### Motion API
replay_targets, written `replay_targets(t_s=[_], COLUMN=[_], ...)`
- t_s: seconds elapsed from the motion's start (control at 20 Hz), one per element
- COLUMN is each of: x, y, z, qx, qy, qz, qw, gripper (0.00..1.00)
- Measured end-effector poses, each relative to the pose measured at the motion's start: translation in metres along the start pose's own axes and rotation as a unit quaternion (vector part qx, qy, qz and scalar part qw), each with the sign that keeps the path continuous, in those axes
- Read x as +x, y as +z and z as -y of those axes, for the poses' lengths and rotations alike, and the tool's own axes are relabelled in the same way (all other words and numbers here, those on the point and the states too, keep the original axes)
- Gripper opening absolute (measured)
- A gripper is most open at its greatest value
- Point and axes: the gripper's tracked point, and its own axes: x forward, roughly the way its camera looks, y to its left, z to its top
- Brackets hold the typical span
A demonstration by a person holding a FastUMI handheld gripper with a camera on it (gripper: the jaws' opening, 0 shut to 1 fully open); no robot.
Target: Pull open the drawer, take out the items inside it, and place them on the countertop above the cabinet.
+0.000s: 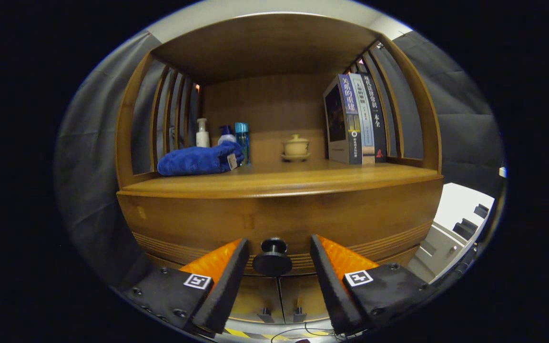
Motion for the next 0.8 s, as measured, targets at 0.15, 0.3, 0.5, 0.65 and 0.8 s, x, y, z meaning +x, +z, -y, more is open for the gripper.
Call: replay_targets(t_s=[0.15,0.3,0.5,0.65,0.8], x=[0.001,0.004,0.007,0.002,-0.01], y=[-0.006,-0.01,-0.015,-0.016,-0.017], z=[-0.009,-0.006,-0.006,-0.007,-0.005], qx=[0.006,0.006,0.007,0.007,0.005], qy=[0.007,0.008,0.012,0.012,0.008], qz=[-0.018,-0.023,-0.025,-0.024,-0.024], qw=[1.0,1.0,1.0,1.0,1.0], gripper=[0.64,0.51,0.42,0.42,0.42])
